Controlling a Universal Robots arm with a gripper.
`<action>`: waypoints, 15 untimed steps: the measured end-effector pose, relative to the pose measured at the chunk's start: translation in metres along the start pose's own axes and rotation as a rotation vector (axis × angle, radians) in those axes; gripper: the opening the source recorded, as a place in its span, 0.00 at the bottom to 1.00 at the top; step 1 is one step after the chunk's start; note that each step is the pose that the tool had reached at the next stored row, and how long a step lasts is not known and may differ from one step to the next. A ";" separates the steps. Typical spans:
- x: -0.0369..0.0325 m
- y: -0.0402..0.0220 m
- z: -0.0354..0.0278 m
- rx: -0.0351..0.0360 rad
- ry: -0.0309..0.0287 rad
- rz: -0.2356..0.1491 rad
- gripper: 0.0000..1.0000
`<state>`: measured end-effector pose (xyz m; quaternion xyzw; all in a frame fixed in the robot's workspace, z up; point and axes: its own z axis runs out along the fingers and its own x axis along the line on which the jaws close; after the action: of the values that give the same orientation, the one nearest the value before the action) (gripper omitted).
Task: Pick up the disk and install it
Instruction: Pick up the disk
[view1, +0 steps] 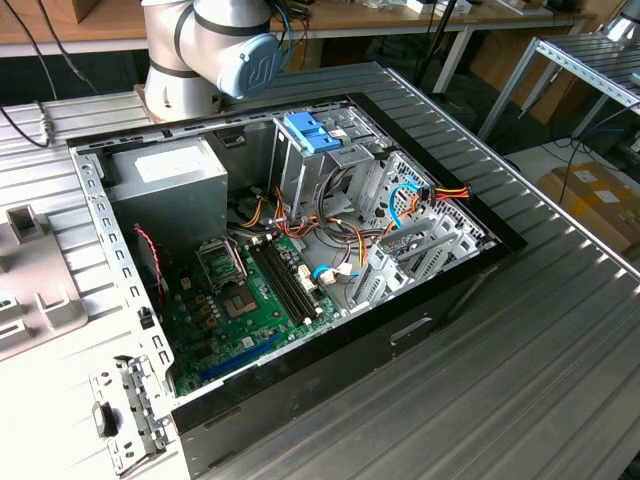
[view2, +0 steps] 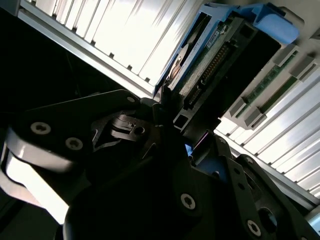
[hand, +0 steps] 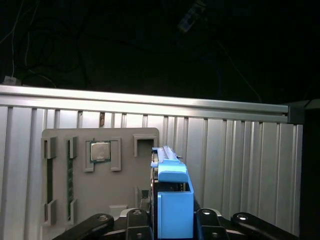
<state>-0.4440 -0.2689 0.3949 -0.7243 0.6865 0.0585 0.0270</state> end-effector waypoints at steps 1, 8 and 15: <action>-0.0001 0.0000 -0.0008 0.0000 -0.0003 0.000 0.36; -0.0008 0.0003 -0.0063 0.0001 -0.0019 0.000 0.36; -0.0018 0.0006 -0.0144 0.0002 -0.0039 0.000 0.36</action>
<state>-0.4440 -0.2689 0.4094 -0.7242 0.6864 0.0598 0.0284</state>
